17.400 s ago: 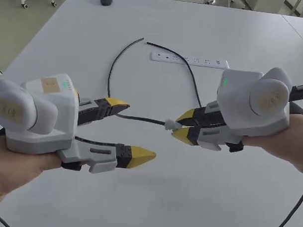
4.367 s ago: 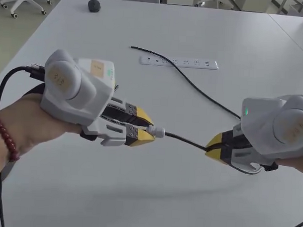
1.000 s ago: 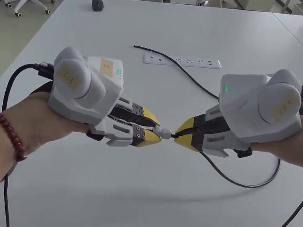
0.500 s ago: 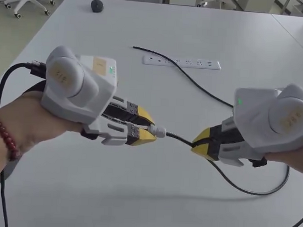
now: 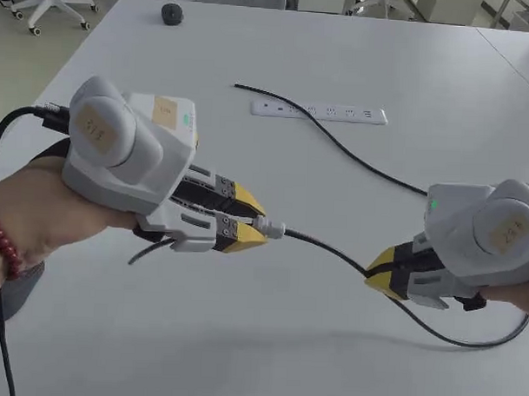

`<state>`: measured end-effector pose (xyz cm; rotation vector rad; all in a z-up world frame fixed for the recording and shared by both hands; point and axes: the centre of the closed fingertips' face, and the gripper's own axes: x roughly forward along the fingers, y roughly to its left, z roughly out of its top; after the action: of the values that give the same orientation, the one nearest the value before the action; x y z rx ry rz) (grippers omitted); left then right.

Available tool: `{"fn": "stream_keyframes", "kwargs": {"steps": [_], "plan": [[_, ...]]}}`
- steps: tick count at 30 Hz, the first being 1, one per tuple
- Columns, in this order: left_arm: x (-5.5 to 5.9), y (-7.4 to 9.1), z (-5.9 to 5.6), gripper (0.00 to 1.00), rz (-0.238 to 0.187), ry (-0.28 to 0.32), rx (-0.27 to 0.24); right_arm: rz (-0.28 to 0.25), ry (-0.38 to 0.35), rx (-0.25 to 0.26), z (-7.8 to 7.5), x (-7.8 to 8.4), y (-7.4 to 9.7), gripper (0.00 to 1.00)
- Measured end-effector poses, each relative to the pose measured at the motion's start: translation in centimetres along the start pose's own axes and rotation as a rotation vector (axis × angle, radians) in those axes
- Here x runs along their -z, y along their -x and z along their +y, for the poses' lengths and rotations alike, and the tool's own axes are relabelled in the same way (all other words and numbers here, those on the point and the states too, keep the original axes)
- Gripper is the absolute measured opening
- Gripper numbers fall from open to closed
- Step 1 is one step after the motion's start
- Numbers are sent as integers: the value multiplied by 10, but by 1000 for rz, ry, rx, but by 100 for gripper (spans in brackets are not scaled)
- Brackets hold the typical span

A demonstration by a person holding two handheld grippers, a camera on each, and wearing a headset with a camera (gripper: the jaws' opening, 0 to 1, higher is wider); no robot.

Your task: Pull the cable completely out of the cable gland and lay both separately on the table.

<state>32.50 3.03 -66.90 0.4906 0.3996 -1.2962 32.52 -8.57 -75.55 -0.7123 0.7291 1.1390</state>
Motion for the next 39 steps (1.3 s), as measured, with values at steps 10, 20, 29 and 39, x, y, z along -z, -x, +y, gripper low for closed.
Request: {"fn": "stream_keyframes", "kwargs": {"steps": [10, 20, 29, 39], "plan": [[-4, 1, 2, 16, -8, 1, -6, 56, -34, 22, -9, 31, 0, 0], [-6, 3, 4, 16, -9, 1, -12, 62, -65, 17, -9, 42, -4, 0], [-6, 1, 2, 16, -6, 1, -11, 67, -72, 18, -8, 45, -6, 0], [-5, -1, 3, 16, 0, 8, -22, 21, -92, 16, -3, 36, -5, 4]]}}
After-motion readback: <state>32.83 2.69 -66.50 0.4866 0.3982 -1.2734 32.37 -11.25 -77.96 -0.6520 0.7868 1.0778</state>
